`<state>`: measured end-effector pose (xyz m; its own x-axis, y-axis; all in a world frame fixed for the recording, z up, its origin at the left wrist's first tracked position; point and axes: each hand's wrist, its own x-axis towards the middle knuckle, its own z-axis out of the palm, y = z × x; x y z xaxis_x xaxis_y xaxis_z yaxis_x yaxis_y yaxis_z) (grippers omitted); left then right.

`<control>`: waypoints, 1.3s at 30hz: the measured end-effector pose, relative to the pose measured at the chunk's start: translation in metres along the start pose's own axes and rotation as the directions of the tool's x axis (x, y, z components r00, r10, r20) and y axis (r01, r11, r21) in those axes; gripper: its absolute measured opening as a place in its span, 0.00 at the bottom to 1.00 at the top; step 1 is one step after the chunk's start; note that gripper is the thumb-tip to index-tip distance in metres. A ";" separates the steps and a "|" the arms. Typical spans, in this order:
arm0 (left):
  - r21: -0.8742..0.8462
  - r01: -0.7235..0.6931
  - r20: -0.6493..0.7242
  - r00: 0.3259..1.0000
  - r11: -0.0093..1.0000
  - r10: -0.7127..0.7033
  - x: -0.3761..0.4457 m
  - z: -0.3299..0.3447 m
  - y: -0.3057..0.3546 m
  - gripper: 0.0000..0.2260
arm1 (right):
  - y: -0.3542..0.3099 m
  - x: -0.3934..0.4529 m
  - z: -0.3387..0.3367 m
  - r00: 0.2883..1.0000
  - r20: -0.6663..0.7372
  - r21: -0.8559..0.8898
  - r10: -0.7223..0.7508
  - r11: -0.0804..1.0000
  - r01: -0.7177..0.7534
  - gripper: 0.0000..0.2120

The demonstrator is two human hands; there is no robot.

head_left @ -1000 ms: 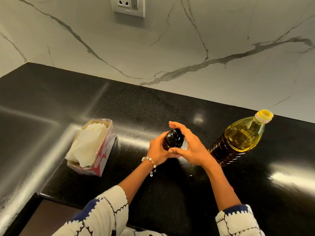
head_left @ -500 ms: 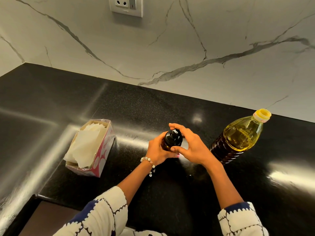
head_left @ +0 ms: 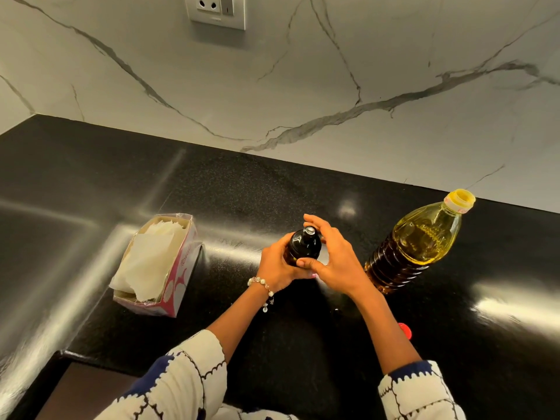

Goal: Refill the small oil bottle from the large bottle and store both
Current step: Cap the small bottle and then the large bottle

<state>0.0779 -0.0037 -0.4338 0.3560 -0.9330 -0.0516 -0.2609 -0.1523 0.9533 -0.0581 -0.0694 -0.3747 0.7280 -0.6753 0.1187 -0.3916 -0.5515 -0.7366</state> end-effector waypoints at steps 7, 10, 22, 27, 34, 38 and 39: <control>0.030 -0.005 -0.016 1.000 1.000 0.006 -0.001 -0.001 0.001 0.32 | -0.003 -0.002 0.016 0.994 -0.101 0.087 0.043 0.996 -0.034 0.33; 0.040 -0.011 -0.029 0.999 0.999 0.013 -0.001 0.000 0.002 0.31 | -0.004 -0.005 0.019 0.987 -0.153 0.093 0.057 0.995 -0.043 0.31; 0.063 0.013 -0.064 0.998 0.998 -0.009 -0.008 -0.001 0.014 0.24 | -0.017 -0.012 0.034 0.949 -0.283 0.086 0.140 0.989 -0.120 0.28; 0.140 0.034 -0.066 0.998 0.990 -0.025 -0.010 -0.001 0.017 0.25 | -0.021 -0.012 0.033 0.940 -0.293 0.081 0.173 0.984 -0.156 0.28; 0.454 0.176 -0.059 0.984 0.873 -0.168 -0.013 -0.002 0.029 0.27 | -0.016 -0.018 0.021 0.928 -0.278 0.091 0.249 0.968 -0.232 0.33; 0.494 0.338 -0.247 0.938 0.801 -0.243 -0.030 0.000 0.029 0.12 | -0.005 -0.044 0.004 0.894 -0.334 0.229 0.299 0.946 -0.231 0.14; 0.457 0.352 -0.259 0.931 0.817 -0.256 -0.035 0.003 0.029 0.09 | 0.001 -0.054 -0.002 0.895 -0.325 0.264 0.304 0.938 -0.223 0.09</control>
<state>0.0552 0.0231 -0.4050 0.6310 -0.7455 -0.2147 -0.4977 -0.6013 0.6251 -0.0988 -0.0345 -0.3799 0.3497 -0.9316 0.0989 -0.3809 -0.2378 -0.8935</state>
